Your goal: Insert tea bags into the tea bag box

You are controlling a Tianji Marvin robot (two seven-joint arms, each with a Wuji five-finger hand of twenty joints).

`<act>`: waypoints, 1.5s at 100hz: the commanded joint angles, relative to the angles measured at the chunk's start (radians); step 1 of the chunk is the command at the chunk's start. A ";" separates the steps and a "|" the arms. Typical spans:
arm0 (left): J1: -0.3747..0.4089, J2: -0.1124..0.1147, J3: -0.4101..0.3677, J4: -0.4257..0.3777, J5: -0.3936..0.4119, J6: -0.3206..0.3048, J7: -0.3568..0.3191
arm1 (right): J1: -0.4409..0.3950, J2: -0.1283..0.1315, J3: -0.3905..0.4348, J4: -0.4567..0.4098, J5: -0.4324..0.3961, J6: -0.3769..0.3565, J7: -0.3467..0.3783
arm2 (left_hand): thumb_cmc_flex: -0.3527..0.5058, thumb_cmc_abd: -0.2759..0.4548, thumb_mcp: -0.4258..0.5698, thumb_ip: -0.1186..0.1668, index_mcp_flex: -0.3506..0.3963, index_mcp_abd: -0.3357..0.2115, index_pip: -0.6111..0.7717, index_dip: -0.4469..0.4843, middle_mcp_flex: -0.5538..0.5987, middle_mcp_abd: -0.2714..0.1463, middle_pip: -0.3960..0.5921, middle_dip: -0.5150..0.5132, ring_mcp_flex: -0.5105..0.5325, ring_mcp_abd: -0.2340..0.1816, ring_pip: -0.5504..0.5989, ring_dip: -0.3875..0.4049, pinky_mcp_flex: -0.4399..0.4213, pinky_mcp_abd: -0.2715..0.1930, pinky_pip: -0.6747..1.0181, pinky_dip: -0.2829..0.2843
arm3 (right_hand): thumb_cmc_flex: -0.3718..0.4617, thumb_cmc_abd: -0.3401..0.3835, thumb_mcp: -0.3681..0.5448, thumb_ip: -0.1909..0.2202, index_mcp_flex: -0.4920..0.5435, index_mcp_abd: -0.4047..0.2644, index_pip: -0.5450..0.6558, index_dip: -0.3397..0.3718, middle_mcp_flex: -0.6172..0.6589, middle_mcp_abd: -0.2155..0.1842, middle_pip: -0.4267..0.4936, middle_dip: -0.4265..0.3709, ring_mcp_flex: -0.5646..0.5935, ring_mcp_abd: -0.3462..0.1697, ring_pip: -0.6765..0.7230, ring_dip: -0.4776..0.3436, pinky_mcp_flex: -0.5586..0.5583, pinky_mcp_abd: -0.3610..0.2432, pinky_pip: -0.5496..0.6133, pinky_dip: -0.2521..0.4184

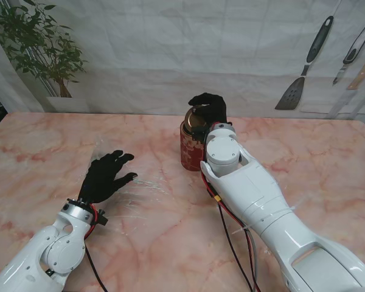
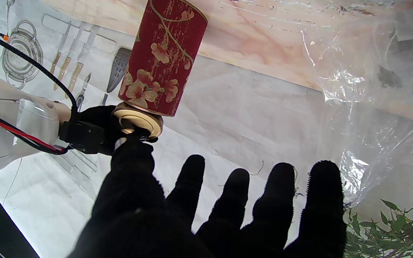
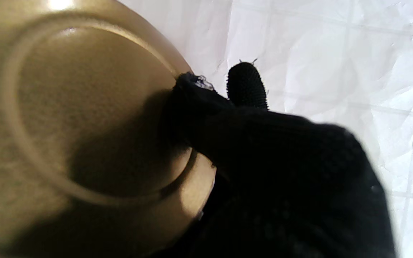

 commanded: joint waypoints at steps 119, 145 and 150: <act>0.003 0.001 0.000 -0.019 0.008 0.001 -0.015 | 0.001 -0.017 -0.018 -0.012 0.049 -0.026 0.000 | 0.049 0.033 -0.018 -0.006 0.015 -0.005 0.000 0.008 -0.022 -0.008 -0.004 0.007 -0.002 -0.024 -0.006 0.001 -0.007 -0.006 0.021 0.014 | 0.118 0.041 0.088 0.039 0.021 0.007 -0.005 0.018 -0.001 0.003 0.053 0.010 0.006 0.051 0.067 -0.001 0.032 -0.089 0.083 0.006; 0.007 0.001 -0.002 -0.022 0.007 0.001 -0.014 | -0.004 -0.017 -0.024 -0.022 0.055 -0.020 0.004 | 0.049 0.033 -0.018 -0.006 0.015 -0.004 0.000 0.007 -0.024 -0.007 -0.005 0.006 -0.001 -0.023 -0.005 0.001 -0.007 -0.007 0.020 0.014 | 0.119 0.041 0.088 0.039 0.020 0.008 -0.004 0.019 -0.003 0.005 0.055 0.010 0.006 0.051 0.068 -0.002 0.033 -0.090 0.083 0.006; 0.008 0.001 -0.003 -0.023 0.008 0.002 -0.014 | -0.009 -0.014 -0.023 -0.029 0.052 -0.015 0.007 | 0.049 0.032 -0.017 -0.006 0.014 -0.004 -0.001 0.007 -0.023 -0.007 -0.005 0.007 -0.001 -0.024 -0.005 0.001 -0.007 -0.008 0.020 0.014 | 0.118 0.042 0.088 0.039 0.019 0.008 -0.004 0.019 -0.003 0.005 0.055 0.010 0.006 0.052 0.069 -0.002 0.034 -0.091 0.084 0.006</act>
